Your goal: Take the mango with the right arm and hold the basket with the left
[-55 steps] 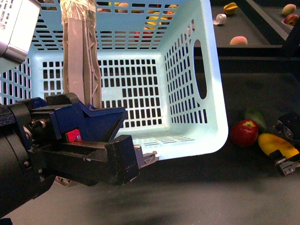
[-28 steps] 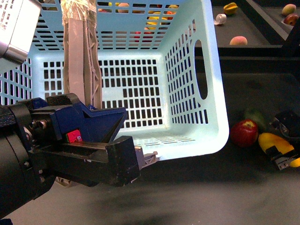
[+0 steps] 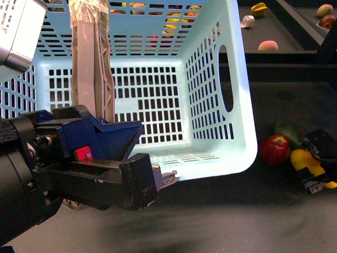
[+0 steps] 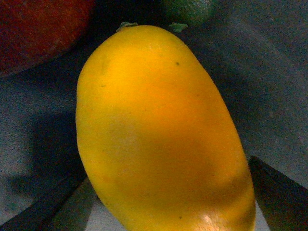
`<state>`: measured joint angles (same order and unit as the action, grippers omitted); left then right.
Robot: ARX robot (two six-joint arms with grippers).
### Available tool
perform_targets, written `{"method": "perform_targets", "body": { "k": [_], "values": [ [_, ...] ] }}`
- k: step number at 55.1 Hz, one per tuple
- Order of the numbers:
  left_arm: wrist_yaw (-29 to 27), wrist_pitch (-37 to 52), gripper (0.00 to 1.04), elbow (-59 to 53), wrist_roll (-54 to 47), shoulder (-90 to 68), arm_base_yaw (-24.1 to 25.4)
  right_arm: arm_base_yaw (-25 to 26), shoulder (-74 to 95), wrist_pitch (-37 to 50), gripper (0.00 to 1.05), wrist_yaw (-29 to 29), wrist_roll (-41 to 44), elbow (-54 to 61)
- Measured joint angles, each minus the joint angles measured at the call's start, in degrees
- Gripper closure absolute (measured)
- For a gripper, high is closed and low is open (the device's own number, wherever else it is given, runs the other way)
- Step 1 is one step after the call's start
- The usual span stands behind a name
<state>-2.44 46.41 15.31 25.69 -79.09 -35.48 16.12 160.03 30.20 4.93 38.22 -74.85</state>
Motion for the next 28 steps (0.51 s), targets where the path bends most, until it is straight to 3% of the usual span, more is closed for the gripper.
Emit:
{"method": "perform_targets", "body": {
  "k": [11,28],
  "values": [
    [-0.02,0.00,0.99,0.00,0.02,0.00,0.00,0.15,-0.02,0.52,0.45,0.31,-0.79,0.26],
    [-0.04,0.00,0.99,0.00,0.00,0.00,0.00,1.18,-3.72,1.01,0.47,5.09,-4.79,5.60]
  ]
}}
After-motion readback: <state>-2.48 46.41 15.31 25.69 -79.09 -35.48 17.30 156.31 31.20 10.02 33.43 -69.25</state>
